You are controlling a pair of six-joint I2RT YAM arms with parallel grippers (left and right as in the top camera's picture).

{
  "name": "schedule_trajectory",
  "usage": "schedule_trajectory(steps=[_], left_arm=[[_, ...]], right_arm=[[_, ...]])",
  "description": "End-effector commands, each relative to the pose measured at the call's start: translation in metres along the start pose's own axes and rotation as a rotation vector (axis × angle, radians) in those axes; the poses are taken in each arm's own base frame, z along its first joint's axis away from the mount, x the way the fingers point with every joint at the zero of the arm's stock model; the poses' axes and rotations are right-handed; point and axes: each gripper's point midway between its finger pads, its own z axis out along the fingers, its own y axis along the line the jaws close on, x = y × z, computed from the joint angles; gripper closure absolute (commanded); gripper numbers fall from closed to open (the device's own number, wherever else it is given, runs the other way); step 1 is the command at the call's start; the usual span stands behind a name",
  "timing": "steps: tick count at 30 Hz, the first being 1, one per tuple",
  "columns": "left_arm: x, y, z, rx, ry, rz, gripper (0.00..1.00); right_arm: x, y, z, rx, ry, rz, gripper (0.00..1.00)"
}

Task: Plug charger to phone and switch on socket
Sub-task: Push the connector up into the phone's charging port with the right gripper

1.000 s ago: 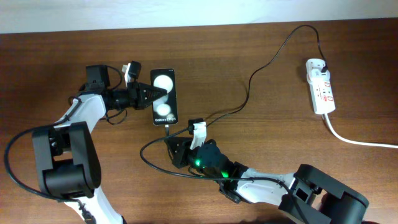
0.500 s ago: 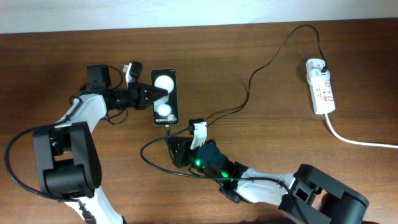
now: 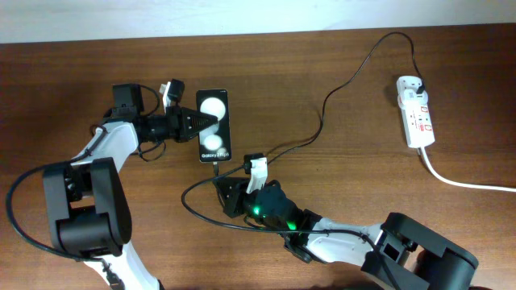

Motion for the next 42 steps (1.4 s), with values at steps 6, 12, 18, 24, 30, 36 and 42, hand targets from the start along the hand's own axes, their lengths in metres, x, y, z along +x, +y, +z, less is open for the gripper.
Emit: schedule_trajectory(steps=[6,12,18,24,30,36,42], left_arm=[[0.001,-0.007,0.0,0.049,0.008,0.005,1.0],[0.0,-0.007,0.0,0.049,0.008,0.005,1.0],[0.0,-0.003,0.0,0.027,0.004,0.004,1.0],[0.0,-0.003,0.0,0.027,0.004,0.004,1.0],[-0.001,-0.003,0.0,0.027,0.005,-0.032,1.0],[-0.001,-0.003,0.0,0.027,0.005,-0.032,1.0],[-0.001,-0.003,0.0,0.026,0.004,-0.03,1.0]], right_arm=[[0.013,0.005,0.001,-0.042,0.074,-0.013,0.96],[0.006,0.003,0.001,-0.027,0.038,-0.012,0.96],[0.006,0.012,0.001,-0.072,0.047,-0.04,0.96],[-0.006,-0.008,0.001,-0.015,0.026,-0.033,0.96],[0.003,-0.002,0.001,-0.047,0.075,-0.022,0.96],[0.001,-0.002,0.001,-0.046,0.067,-0.022,0.96],[-0.003,-0.006,0.001,-0.023,0.04,-0.022,0.96]])
